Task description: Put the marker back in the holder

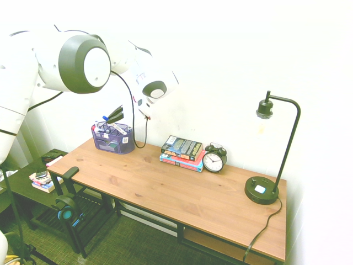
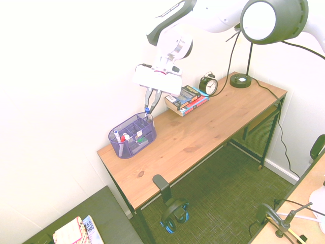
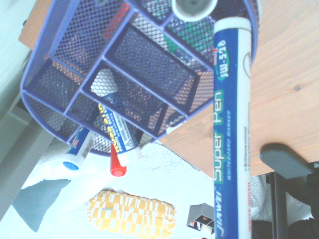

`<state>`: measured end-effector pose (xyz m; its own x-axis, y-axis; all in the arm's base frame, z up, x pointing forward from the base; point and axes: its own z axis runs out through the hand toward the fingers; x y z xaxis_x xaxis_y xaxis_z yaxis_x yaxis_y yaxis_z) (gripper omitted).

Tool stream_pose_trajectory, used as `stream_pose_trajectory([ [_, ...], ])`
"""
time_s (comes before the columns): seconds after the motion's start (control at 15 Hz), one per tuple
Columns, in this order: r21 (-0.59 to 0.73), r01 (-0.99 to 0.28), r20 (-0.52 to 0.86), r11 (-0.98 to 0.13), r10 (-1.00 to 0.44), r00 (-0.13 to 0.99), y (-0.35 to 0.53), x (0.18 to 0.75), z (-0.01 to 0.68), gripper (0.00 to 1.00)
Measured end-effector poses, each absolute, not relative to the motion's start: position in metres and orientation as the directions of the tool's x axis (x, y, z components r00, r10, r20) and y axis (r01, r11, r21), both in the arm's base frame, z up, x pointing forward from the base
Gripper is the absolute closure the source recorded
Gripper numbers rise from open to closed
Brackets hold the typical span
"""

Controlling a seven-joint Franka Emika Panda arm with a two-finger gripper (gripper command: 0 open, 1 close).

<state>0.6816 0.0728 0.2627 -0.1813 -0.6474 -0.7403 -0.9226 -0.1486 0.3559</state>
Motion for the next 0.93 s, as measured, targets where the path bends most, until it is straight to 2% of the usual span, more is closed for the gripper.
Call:
stream_pose_trajectory([
  [0.07, 0.359, -0.922, -0.740, -0.148, -0.647, -0.184, 0.073, 0.682, 0.259, 0.00],
  [0.73, 0.354, -0.924, -0.739, -0.147, -0.649, -0.180, 0.073, 0.683, 0.260, 0.00],
  [0.93, 0.298, -0.944, -0.737, -0.145, -0.663, -0.131, 0.075, 0.691, 0.286, 0.00],
])
